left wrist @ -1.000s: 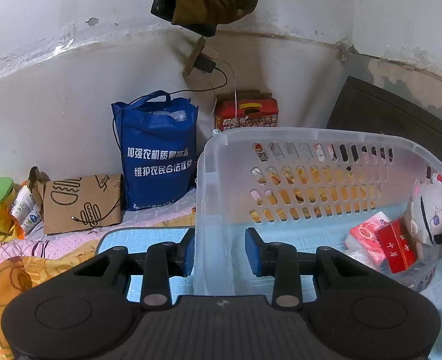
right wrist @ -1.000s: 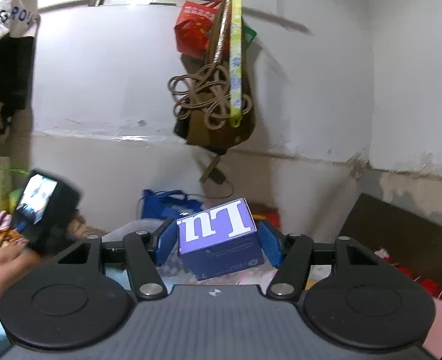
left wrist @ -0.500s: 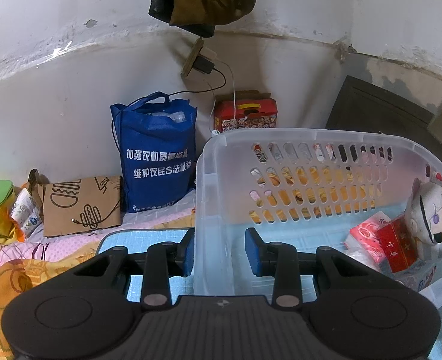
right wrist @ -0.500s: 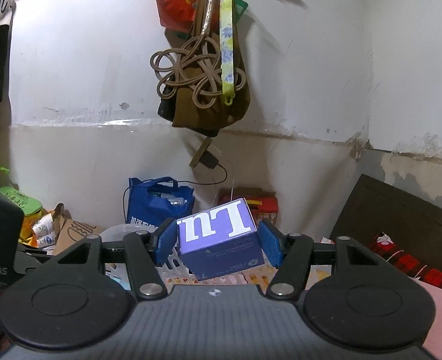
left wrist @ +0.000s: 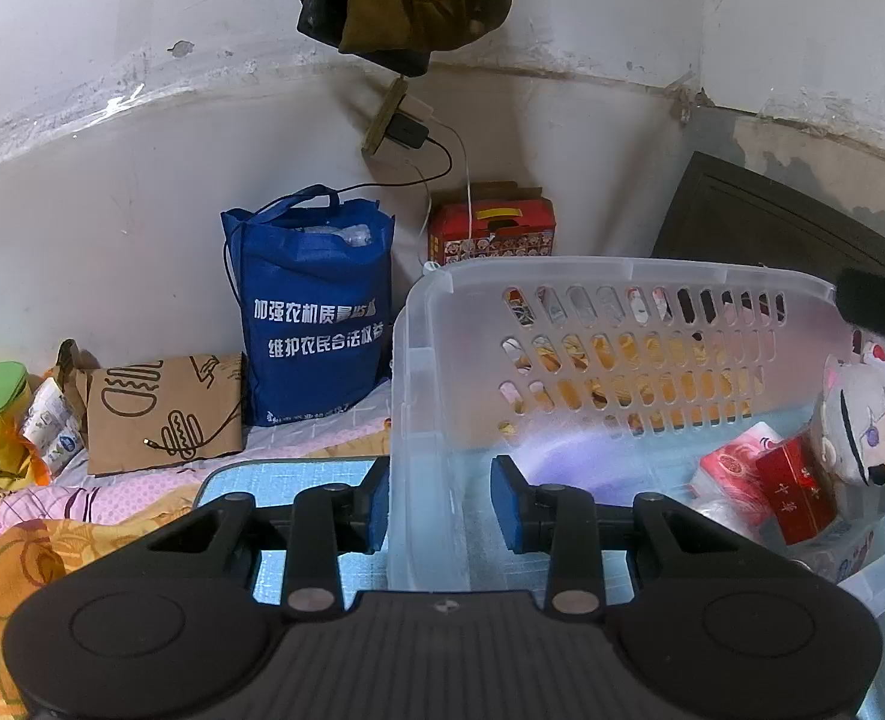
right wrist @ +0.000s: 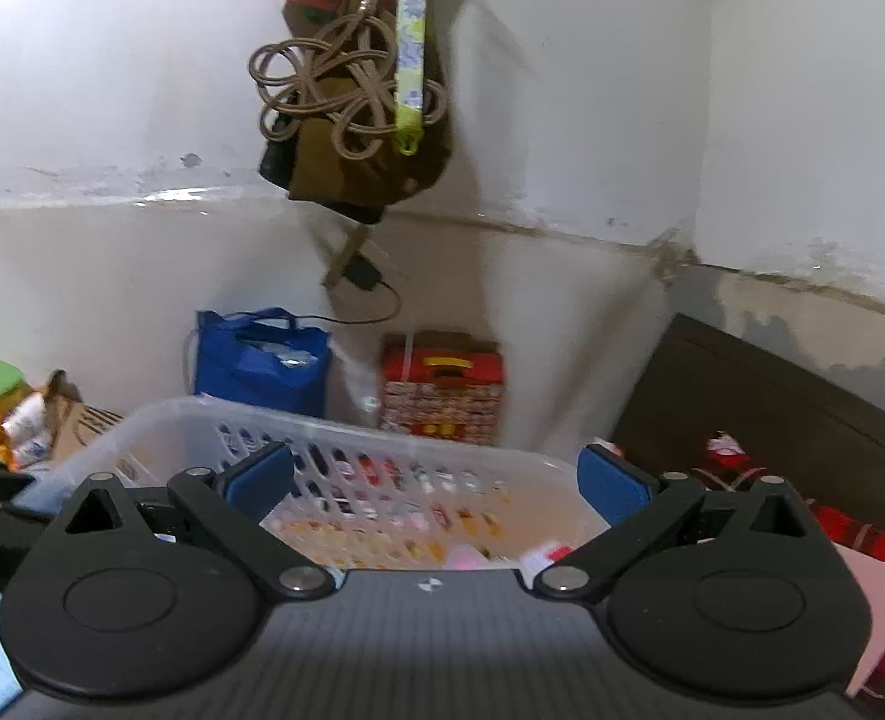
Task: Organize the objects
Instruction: 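Carry the purple box into the basket and open the right gripper, then grasp the white-and-orange tube on the mat with the right gripper, then carry the tube into the basket and open the right gripper, then grasp the white KENT cigarette pack with the right gripper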
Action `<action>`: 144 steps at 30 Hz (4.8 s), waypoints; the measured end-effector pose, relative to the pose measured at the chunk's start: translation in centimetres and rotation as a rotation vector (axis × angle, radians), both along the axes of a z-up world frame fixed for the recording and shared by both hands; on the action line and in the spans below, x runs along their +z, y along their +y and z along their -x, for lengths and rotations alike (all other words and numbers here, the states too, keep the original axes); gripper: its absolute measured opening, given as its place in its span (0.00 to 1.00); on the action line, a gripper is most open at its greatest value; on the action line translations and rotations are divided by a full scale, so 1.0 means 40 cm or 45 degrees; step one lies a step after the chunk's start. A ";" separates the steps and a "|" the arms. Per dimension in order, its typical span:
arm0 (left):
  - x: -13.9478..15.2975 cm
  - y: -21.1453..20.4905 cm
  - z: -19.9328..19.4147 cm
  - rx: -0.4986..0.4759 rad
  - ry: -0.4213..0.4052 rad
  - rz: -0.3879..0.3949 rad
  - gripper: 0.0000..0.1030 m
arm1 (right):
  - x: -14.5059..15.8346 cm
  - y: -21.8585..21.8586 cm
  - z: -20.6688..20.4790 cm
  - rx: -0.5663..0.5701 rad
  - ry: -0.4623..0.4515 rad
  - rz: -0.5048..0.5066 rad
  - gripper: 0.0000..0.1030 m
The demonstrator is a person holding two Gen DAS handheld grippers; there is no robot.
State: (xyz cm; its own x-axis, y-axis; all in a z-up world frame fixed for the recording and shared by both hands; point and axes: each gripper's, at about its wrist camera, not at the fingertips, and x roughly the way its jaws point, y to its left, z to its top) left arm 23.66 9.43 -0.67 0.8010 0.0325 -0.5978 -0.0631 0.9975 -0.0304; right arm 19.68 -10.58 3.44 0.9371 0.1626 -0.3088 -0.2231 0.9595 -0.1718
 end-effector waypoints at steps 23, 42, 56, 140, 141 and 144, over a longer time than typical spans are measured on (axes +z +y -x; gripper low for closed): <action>-0.004 0.002 0.002 0.001 0.000 -0.001 0.38 | -0.263 -0.030 0.207 0.081 0.482 -0.285 0.92; -0.004 0.004 0.008 -0.011 -0.014 -0.001 0.38 | -0.307 0.086 0.263 0.006 0.433 -0.064 0.77; -0.005 -0.001 0.013 -0.013 -0.021 -0.019 0.38 | -0.294 -0.044 0.271 0.008 0.344 -0.141 0.77; -0.002 0.004 0.009 -0.007 -0.011 0.001 0.42 | -0.134 -0.185 0.167 0.340 0.086 -0.244 1.00; -0.003 0.004 0.007 -0.005 -0.014 -0.003 0.42 | -0.144 -0.181 0.174 0.355 0.100 -0.235 1.00; -0.003 0.004 0.006 -0.003 -0.014 -0.006 0.42 | -0.172 -0.171 0.195 0.342 0.127 -0.240 1.00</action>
